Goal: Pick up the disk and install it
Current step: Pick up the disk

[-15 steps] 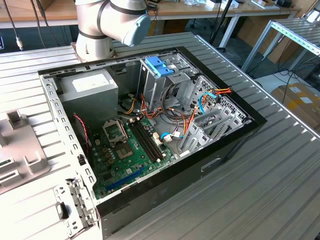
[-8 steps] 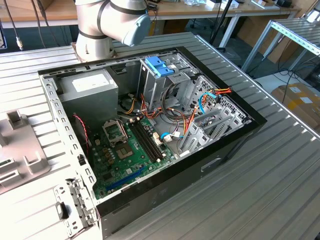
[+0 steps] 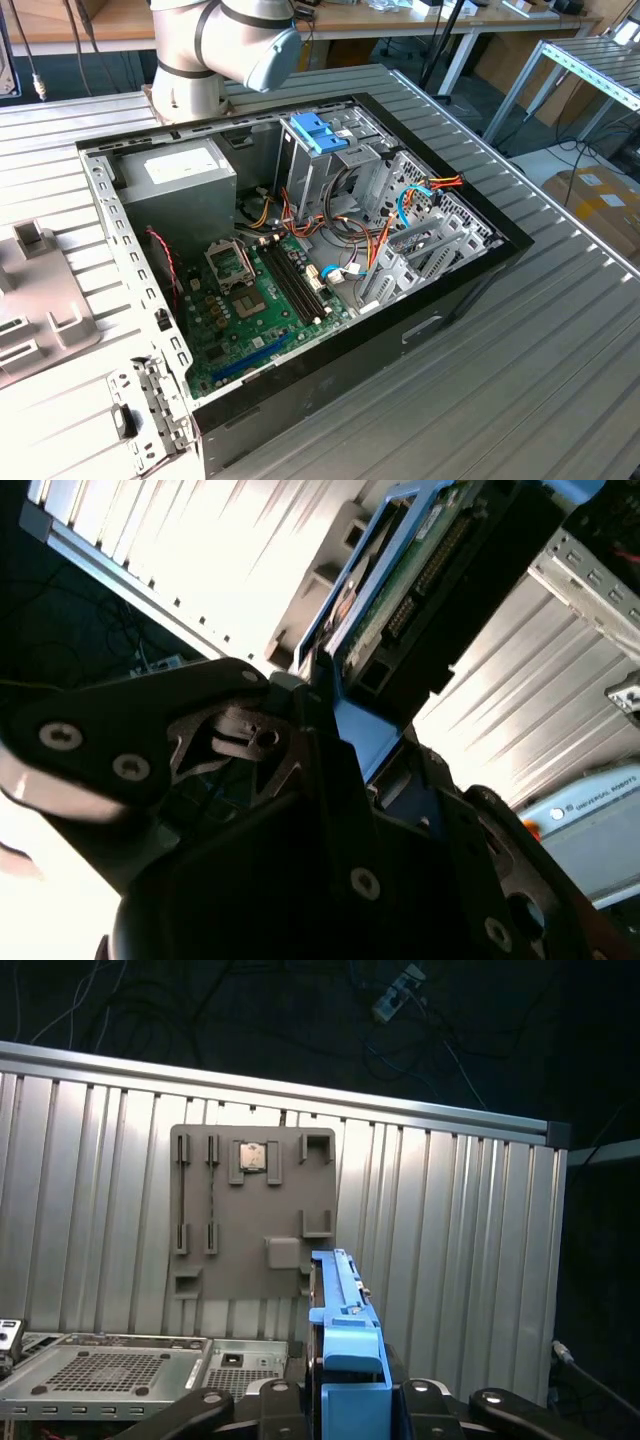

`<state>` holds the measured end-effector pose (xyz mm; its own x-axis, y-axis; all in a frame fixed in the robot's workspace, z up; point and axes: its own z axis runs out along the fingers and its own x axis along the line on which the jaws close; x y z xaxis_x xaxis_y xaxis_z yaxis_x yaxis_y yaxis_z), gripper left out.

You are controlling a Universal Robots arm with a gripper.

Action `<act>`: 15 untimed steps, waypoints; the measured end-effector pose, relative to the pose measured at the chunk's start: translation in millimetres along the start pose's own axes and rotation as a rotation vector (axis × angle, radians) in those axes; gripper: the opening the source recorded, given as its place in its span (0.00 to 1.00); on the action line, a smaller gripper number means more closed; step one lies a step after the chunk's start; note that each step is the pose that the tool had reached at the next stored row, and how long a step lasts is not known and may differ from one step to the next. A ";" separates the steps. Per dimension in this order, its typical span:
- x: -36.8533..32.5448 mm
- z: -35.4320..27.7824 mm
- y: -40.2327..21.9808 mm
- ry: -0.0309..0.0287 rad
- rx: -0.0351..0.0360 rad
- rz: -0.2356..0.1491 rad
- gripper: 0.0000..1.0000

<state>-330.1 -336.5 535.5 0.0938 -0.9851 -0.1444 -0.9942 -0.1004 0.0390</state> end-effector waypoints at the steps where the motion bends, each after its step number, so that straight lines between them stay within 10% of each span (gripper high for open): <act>1: 0.0 0.0 -0.4 0.0000 -0.0001 0.000 0.37; 15: 1.2 -0.6 -9.8 0.0000 0.0000 0.000 0.37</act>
<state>-320.2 -336.7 535.5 0.0938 -0.9851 -0.1444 -0.9942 -0.1004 0.0390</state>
